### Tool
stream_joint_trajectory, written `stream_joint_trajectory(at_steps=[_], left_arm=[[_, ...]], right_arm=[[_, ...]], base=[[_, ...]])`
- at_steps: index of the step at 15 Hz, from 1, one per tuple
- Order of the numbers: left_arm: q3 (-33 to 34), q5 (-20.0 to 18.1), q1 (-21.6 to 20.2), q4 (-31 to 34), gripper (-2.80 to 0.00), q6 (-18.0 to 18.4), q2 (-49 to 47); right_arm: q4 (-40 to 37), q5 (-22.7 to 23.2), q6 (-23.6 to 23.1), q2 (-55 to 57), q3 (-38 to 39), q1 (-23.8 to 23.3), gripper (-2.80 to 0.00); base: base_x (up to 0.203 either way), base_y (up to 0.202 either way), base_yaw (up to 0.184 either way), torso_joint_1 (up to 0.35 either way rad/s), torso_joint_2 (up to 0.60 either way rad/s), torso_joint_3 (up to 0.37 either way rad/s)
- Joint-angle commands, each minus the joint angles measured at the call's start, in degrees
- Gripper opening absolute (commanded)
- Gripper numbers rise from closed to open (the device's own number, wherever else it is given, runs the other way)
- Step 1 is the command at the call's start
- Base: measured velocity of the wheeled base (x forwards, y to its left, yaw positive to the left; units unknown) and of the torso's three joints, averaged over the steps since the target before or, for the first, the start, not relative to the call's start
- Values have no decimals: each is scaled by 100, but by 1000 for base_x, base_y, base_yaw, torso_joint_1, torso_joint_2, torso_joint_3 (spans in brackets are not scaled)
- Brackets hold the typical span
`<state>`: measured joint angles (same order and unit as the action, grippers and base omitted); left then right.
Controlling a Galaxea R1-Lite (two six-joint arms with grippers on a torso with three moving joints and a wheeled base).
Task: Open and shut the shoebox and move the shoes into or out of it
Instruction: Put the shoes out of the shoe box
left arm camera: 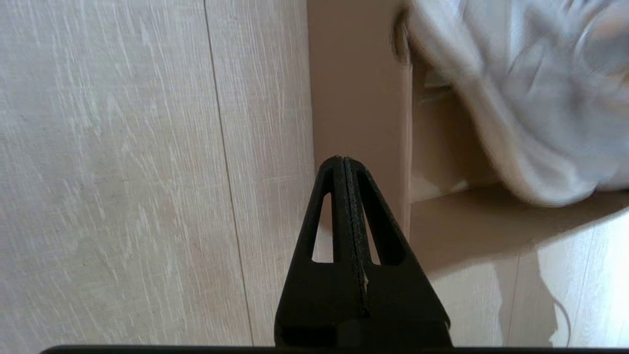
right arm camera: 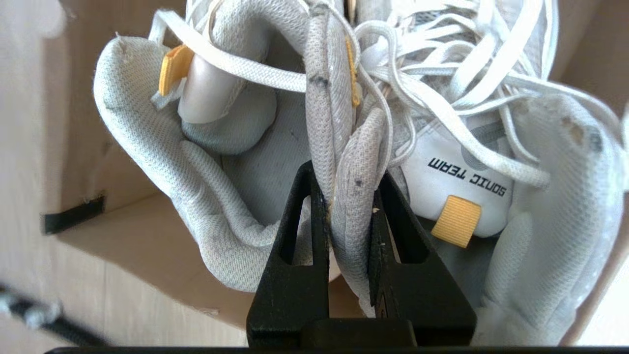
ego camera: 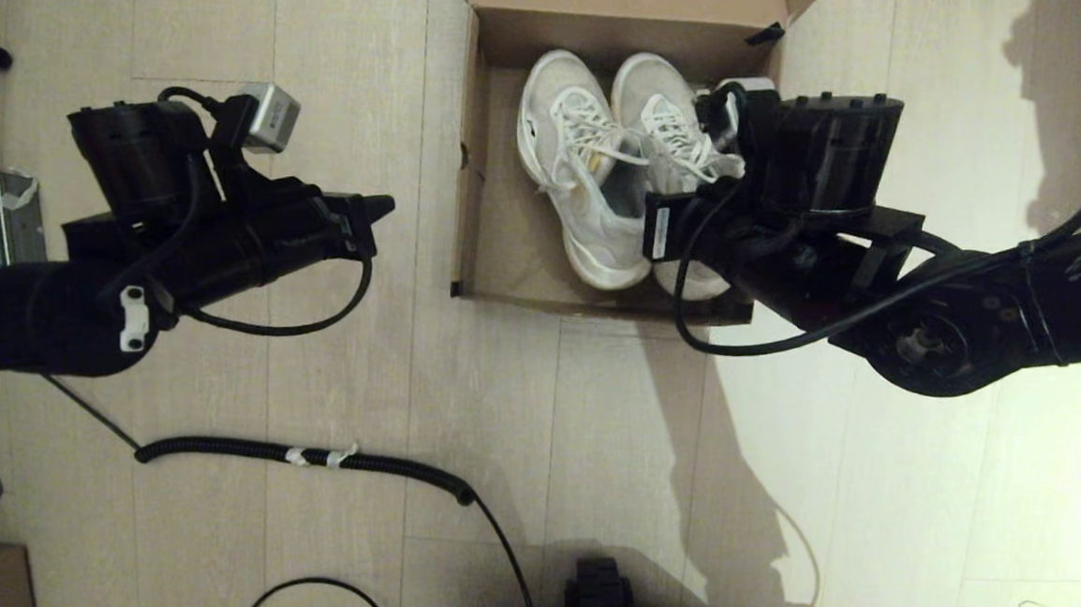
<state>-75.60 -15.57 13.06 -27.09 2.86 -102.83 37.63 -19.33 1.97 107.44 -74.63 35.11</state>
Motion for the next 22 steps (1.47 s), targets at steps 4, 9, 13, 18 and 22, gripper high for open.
stream_joint_trajectory(at_steps=[4, 9, 13, 18, 22], left_arm=[[177, 1, 18, -16, -280, 4, 178], [247, 1, 65, -17, -280, 4, 203], [238, 10, 161, -25, -280, 12, 185], [212, 10, 212, -16, -280, 12, 185], [157, 19, 315, -16, -280, 56, 193]], right_arm=[[-411, 16, -164, -461, -710, -1, -280], [-1096, 29, -273, -811, -1618, 5, -280], [-1972, 22, -321, -1269, -2458, -11, -280], [-3123, 15, -539, -1616, -3663, -767, -280], [-3265, 231, -1160, -1793, -3384, -2321, -280]], base=[[0, 0, 0, 0, 0, 0], [0, 0, 0, 0, 0, 0], [0, 0, 0, 0, 0, 0], [0, 0, 0, 0, 0, 0], [0, 0, 0, 0, 0, 0]])
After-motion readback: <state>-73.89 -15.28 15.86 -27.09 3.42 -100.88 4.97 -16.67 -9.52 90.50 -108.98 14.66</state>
